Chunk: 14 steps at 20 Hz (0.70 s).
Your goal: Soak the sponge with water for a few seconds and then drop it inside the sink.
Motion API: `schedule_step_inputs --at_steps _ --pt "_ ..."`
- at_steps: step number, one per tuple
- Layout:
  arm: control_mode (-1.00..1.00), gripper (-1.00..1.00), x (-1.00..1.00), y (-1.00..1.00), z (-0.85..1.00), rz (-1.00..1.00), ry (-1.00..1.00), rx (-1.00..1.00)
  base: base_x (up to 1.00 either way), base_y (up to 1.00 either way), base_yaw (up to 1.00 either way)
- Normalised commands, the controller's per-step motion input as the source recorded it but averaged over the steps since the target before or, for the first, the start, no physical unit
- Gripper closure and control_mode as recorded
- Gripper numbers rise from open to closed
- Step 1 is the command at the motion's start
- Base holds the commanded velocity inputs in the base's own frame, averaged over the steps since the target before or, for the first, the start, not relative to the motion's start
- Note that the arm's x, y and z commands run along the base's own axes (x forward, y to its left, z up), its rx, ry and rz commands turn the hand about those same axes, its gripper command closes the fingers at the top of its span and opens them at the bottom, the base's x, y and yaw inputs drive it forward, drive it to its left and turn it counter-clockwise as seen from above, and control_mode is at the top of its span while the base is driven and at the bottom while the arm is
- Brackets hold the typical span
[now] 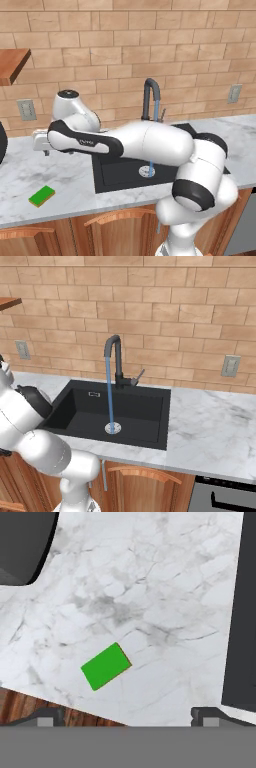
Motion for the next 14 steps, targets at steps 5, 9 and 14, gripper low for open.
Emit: schedule_step_inputs --at_steps 5,9,14 --pt "-1.00 -1.00 -0.40 0.11 0.00 0.00 0.00 0.00 0.00 0.00 0.00" --pt "-1.00 -1.00 -0.22 0.02 -0.03 0.00 0.02 0.01 0.00 0.00 0.00" --pt "-1.00 -1.00 0.00 0.00 -0.14 -0.10 0.01 0.00 0.00 0.00 0.00"
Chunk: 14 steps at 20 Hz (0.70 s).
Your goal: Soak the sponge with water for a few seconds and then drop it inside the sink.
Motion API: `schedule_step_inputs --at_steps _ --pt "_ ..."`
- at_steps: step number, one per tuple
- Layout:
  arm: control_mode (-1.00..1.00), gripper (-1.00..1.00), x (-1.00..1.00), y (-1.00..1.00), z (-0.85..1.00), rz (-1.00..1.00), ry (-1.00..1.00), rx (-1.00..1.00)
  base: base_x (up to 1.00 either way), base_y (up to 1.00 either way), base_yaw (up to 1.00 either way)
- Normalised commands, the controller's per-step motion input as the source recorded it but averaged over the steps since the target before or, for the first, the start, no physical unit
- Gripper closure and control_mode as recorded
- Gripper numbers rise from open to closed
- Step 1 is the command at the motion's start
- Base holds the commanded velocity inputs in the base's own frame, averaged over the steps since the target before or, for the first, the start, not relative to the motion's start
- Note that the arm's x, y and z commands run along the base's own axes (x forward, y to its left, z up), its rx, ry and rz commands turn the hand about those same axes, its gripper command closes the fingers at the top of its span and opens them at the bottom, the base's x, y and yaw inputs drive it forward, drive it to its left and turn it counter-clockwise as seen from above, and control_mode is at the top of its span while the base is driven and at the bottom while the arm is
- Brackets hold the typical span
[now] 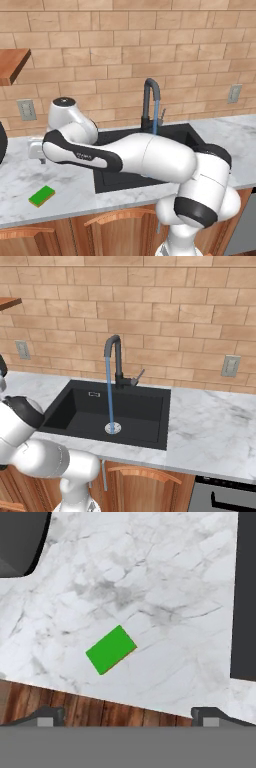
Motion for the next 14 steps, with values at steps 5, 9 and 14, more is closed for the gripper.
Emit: schedule_step_inputs --at_steps 5,9,14 --pt "-1.00 -1.00 0.10 0.00 -0.17 -0.14 0.00 0.01 0.00 0.00 0.00" --pt "-1.00 -1.00 0.17 0.00 -0.24 -0.19 0.02 0.01 0.00 0.00 0.00" --pt "-1.00 -1.00 0.26 0.00 -0.23 -0.18 0.05 0.07 0.00 0.00 0.00"
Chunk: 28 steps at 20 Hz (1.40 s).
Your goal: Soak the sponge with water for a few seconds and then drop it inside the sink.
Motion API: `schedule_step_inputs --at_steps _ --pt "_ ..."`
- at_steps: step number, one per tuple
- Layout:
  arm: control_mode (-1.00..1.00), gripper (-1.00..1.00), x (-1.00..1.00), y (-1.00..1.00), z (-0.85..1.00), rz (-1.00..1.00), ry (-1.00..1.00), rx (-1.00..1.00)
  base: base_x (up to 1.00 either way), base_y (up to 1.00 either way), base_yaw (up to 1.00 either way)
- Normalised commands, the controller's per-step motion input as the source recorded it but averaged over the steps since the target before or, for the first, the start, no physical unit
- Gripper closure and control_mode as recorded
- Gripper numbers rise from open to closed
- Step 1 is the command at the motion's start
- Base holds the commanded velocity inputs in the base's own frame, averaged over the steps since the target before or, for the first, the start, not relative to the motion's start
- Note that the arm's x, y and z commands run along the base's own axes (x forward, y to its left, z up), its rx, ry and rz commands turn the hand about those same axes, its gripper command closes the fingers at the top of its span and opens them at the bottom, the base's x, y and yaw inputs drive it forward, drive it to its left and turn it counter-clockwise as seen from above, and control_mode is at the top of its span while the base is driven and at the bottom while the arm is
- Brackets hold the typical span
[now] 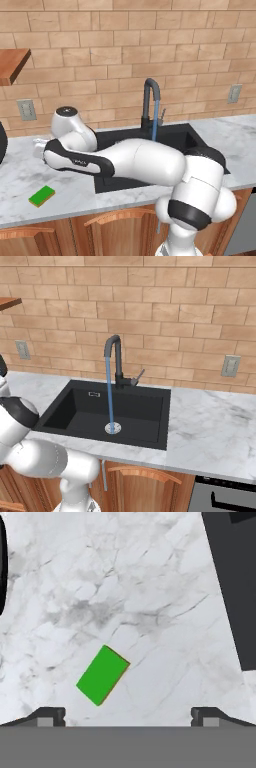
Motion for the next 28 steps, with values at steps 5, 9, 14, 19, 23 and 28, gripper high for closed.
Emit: schedule_step_inputs --at_steps 5,9,14,19,23,28 --pt "-1.00 -1.00 0.29 0.00 -0.30 -0.14 0.10 0.16 0.00 0.00 0.00" --pt "-1.00 -1.00 0.01 0.14 0.00 -0.05 0.05 0.09 0.00 0.00 0.00" --pt "-1.00 -1.00 -0.05 0.22 0.00 0.00 0.01 0.01 0.00 0.00 0.00" --pt "-1.00 -1.00 0.00 0.13 0.00 0.00 0.08 -0.02 0.00 0.00 0.00" --pt "-1.00 -1.00 0.00 0.03 0.00 0.00 0.11 -0.10 0.00 0.00 0.00" --pt "-1.00 -1.00 0.00 0.14 -0.11 0.00 0.08 -0.17 0.00 0.00 0.00"
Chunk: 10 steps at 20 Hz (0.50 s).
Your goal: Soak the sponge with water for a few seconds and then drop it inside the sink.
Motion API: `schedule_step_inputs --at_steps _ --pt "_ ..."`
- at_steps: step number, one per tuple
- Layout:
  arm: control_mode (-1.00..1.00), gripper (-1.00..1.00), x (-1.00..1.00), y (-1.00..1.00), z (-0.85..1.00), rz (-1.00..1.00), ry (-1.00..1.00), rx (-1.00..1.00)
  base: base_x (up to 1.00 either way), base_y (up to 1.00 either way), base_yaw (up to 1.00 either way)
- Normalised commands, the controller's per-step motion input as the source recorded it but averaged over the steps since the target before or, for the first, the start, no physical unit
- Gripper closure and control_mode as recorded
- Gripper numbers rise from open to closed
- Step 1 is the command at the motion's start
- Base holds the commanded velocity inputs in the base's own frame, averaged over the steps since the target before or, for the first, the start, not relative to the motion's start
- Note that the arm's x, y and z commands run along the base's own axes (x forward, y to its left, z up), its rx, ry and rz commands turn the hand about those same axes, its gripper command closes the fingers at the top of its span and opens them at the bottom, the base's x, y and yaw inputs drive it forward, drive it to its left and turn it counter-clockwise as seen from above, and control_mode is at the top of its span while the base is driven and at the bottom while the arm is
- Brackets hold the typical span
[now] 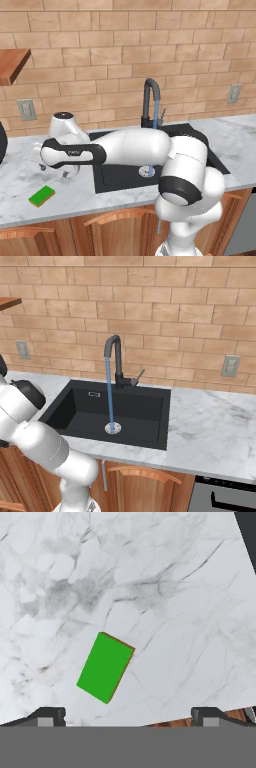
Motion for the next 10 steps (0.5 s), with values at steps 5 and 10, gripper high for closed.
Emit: schedule_step_inputs --at_steps 5,10 --pt "-1.00 -1.00 0.00 0.25 -0.06 0.00 0.01 -0.15 0.00 0.00 0.00" --pt "-1.00 -1.00 0.00 0.29 -0.22 0.00 -0.07 -0.09 0.00 0.00 0.00"
